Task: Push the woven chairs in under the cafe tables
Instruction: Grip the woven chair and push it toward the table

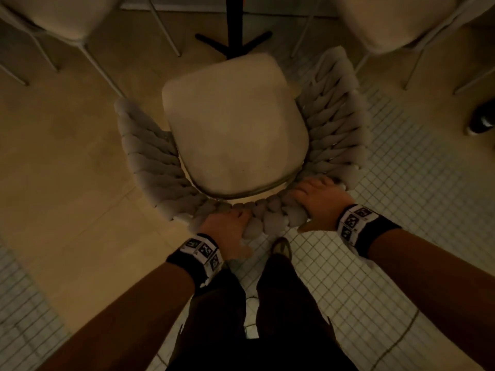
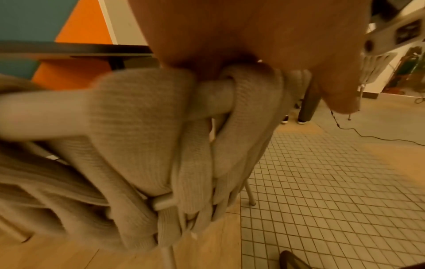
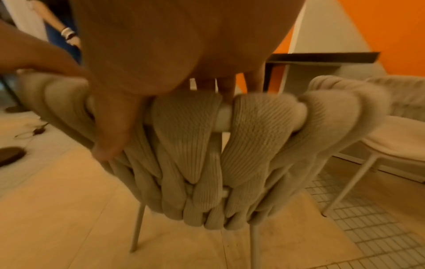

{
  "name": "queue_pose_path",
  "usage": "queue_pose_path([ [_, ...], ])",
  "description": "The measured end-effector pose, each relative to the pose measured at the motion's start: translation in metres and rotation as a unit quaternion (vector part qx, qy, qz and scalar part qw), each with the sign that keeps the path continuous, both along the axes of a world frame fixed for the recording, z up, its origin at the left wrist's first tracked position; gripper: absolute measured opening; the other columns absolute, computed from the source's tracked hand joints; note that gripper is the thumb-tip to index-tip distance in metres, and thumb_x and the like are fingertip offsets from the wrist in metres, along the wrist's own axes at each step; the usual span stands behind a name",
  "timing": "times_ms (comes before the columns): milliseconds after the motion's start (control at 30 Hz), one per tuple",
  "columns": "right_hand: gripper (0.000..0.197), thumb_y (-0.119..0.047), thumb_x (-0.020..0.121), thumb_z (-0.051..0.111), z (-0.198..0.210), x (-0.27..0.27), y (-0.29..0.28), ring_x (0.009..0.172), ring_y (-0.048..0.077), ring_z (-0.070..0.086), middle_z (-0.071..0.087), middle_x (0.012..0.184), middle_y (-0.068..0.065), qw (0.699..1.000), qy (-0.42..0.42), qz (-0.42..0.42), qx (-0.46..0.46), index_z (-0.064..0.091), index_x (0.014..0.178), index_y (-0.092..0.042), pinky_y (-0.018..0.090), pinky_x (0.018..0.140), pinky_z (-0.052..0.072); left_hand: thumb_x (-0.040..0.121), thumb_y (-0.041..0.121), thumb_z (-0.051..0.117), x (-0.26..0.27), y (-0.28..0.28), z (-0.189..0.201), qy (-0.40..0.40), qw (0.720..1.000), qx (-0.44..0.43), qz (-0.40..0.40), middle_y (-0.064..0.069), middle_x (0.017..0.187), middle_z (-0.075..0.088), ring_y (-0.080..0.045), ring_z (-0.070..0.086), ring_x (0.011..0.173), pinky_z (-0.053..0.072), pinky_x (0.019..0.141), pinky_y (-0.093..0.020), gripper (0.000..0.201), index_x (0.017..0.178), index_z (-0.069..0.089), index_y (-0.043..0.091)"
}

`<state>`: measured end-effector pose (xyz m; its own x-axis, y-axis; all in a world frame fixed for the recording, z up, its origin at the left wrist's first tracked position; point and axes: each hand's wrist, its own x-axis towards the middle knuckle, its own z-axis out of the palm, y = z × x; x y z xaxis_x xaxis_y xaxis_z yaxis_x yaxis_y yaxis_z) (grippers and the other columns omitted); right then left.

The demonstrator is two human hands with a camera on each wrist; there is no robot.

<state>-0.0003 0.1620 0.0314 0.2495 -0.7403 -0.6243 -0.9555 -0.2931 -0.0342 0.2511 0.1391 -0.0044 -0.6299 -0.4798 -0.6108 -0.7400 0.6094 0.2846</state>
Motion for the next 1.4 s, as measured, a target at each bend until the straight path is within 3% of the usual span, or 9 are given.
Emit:
queue_pose_path([
  [67,0.082,-0.069,0.063,0.065,-0.009,0.004,-0.006,0.116,0.031,0.052,0.055,0.128,0.006,1.0,-0.001,0.007,0.028,0.046,0.129,-0.023,0.046,0.098,0.045,0.073,0.065,0.055,-0.004,0.002,-0.01,0.006,1.0,-0.015,0.02,-0.006,0.139,0.047,-0.03,0.051,0.12,0.047,0.097,-0.046,0.085,0.141,0.027,0.022],
  [167,0.063,-0.07,0.067,0.057,-0.019,0.005,-0.007,0.095,0.029,0.062,0.065,0.109,0.005,1.0,-0.02,-0.011,0.021,0.057,0.11,-0.025,0.042,0.083,0.054,0.076,0.064,0.046,-0.002,-0.002,-0.017,-0.016,0.999,-0.042,-0.001,-0.007,0.132,0.055,-0.031,0.057,0.113,0.05,0.09,-0.046,0.076,0.139,0.029,0.026],
  [267,0.06,-0.073,0.07,0.045,-0.028,0.007,0.001,0.084,0.031,0.065,0.068,0.096,0.007,0.999,-0.028,-0.026,-0.005,0.062,0.098,-0.022,0.041,0.074,0.056,0.076,0.061,0.049,0.003,-0.004,-0.011,-0.014,0.998,-0.062,-0.019,-0.007,0.126,0.06,-0.032,0.058,0.11,0.051,0.087,-0.045,0.069,0.134,0.036,0.026],
  [533,0.06,-0.06,0.076,0.055,-0.024,0.077,0.026,0.094,0.031,0.064,0.064,0.11,0.009,0.994,-0.062,-0.082,-0.029,0.056,0.118,-0.016,0.036,0.074,0.052,0.085,0.057,0.047,0.063,-0.034,0.007,-0.034,0.987,-0.082,-0.131,-0.003,0.134,0.054,-0.029,0.055,0.115,0.046,0.096,-0.041,0.061,0.138,0.036,0.029],
  [700,0.046,-0.055,0.083,0.054,-0.017,0.126,0.019,0.091,0.028,0.063,0.067,0.102,0.007,0.99,-0.079,-0.113,-0.025,0.059,0.107,-0.016,0.032,0.07,0.046,0.085,0.054,0.054,0.102,-0.063,0.014,-0.046,0.989,-0.065,-0.121,-0.001,0.132,0.058,-0.028,0.059,0.112,0.048,0.092,-0.038,0.054,0.134,0.044,0.032],
  [967,0.057,-0.062,0.069,0.057,-0.026,0.142,0.021,0.085,0.03,0.065,0.069,0.098,0.006,0.978,-0.095,-0.176,-0.061,0.061,0.107,-0.02,0.037,0.075,0.053,0.072,0.063,0.061,0.089,-0.055,0.014,-0.057,0.993,-0.038,-0.099,-0.007,0.13,0.056,-0.031,0.056,0.112,0.048,0.095,-0.043,0.078,0.135,0.037,0.023],
  [1033,0.054,-0.061,0.068,0.056,-0.03,0.143,0.022,0.081,0.03,0.065,0.069,0.094,0.006,0.977,-0.103,-0.172,-0.068,0.063,0.103,-0.02,0.038,0.07,0.054,0.071,0.059,0.061,0.074,-0.042,0.011,-0.043,0.995,-0.039,-0.087,-0.006,0.123,0.06,-0.03,0.057,0.107,0.048,0.093,-0.044,0.071,0.128,0.043,0.021],
  [1167,0.048,-0.054,0.07,0.062,-0.031,0.136,0.021,0.081,0.03,0.065,0.07,0.093,0.005,0.978,-0.126,-0.144,-0.087,0.063,0.104,-0.019,0.035,0.065,0.054,0.068,0.059,0.047,0.066,-0.031,0.001,-0.035,0.996,-0.067,-0.041,-0.003,0.112,0.064,-0.029,0.058,0.1,0.049,0.089,-0.042,0.061,0.119,0.046,0.026],
  [1400,0.045,-0.054,0.059,0.071,-0.03,0.13,0.014,0.072,0.023,0.068,0.072,0.081,-0.001,0.985,-0.105,-0.097,-0.1,0.069,0.09,-0.022,0.03,0.056,0.055,0.068,0.071,0.034,0.077,-0.041,-0.021,-0.035,0.996,-0.046,-0.065,-0.005,0.124,0.059,-0.031,0.055,0.11,0.047,0.093,-0.046,0.074,0.127,0.045,0.026],
])
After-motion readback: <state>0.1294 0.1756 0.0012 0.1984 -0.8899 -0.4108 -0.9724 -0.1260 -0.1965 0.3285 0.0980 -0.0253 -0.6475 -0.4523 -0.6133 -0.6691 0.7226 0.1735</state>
